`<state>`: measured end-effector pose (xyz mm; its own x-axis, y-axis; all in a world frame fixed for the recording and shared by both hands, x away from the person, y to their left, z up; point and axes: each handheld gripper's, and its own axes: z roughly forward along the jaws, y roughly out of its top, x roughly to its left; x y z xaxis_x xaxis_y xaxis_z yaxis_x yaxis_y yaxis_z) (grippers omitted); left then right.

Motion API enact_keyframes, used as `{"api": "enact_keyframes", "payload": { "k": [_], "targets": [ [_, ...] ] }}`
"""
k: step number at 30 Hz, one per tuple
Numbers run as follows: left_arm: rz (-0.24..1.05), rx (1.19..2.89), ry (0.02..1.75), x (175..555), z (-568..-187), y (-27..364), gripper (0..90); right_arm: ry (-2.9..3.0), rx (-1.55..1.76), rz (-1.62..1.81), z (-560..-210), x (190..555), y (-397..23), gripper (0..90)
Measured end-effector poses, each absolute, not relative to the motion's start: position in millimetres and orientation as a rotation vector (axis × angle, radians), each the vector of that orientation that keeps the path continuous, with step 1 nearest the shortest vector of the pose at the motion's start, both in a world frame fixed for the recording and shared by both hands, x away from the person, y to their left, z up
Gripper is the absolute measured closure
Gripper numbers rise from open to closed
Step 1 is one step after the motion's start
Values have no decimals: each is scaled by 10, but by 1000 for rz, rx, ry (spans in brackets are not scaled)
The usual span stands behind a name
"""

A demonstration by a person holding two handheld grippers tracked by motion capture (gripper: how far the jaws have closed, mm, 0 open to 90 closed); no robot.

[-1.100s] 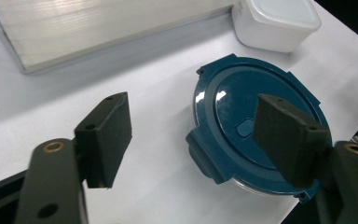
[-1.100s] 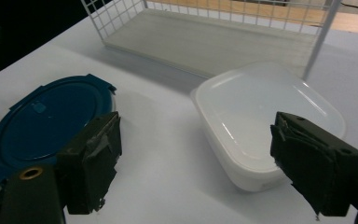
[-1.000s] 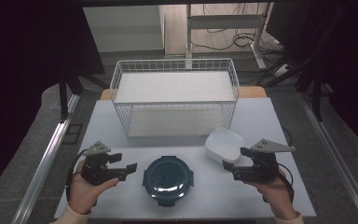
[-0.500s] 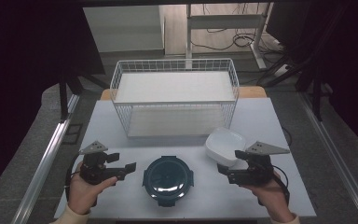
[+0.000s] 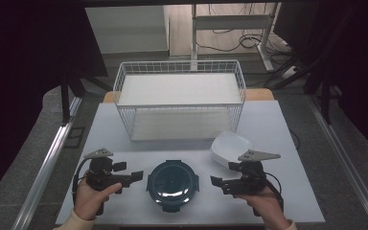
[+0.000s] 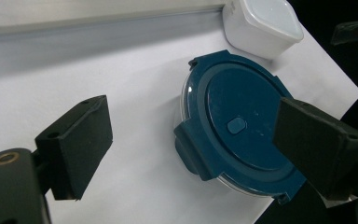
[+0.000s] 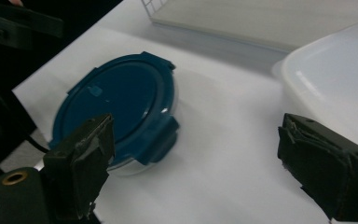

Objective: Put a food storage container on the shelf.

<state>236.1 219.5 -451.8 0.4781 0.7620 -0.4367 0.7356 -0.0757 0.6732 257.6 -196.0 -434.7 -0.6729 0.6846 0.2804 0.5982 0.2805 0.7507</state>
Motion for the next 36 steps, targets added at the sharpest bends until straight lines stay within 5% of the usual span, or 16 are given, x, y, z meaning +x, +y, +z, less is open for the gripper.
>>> {"api": "enact_keyframes", "payload": {
  "k": [36],
  "targets": [
    [-283,1736,1331,2507,-5026,1924,67,2606,1593,1405,-4997,2686,-1281,94]
  ]
}}
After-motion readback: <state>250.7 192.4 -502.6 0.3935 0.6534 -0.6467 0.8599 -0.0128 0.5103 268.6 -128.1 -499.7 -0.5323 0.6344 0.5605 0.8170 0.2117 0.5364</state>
